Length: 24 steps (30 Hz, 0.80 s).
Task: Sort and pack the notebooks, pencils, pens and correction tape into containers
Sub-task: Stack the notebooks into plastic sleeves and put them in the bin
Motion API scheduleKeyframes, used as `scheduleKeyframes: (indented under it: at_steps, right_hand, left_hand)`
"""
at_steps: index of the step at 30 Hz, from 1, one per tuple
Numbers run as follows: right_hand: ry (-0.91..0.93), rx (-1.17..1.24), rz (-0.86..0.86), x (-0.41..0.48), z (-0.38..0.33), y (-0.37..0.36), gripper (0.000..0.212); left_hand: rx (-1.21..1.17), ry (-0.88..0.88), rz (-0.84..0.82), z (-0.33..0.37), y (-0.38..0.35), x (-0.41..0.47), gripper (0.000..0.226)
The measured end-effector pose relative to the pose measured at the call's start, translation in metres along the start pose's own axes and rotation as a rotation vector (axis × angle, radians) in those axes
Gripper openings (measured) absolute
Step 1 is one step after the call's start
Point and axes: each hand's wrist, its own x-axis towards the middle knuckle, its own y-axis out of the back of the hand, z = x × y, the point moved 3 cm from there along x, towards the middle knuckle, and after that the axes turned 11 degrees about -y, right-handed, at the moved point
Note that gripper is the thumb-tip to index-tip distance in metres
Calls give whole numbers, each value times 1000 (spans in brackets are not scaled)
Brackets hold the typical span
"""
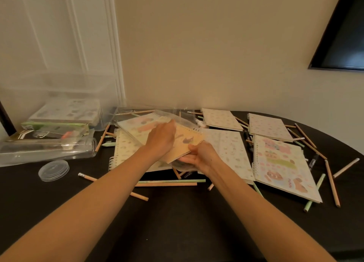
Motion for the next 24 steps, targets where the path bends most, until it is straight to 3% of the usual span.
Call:
scheduleKeyframes:
  at_steps: [3, 12, 16, 24]
  right_hand:
    - [64, -2, -10, 10, -9, -8, 41]
    - [177, 95, -18, 41, -15, -55, 39]
    - [187, 107, -26, 46, -11, -61, 36]
    - [115, -128, 17, 60, 3, -56, 33]
  left_hand:
    - [-42, 20, -11, 3, 2, 6, 36]
    - [-217, -139, 86, -13, 22, 23, 36]
    - [-354, -136, 41, -23, 23, 28, 45]
    - [-399, -145, -73, -34, 14, 21, 45]
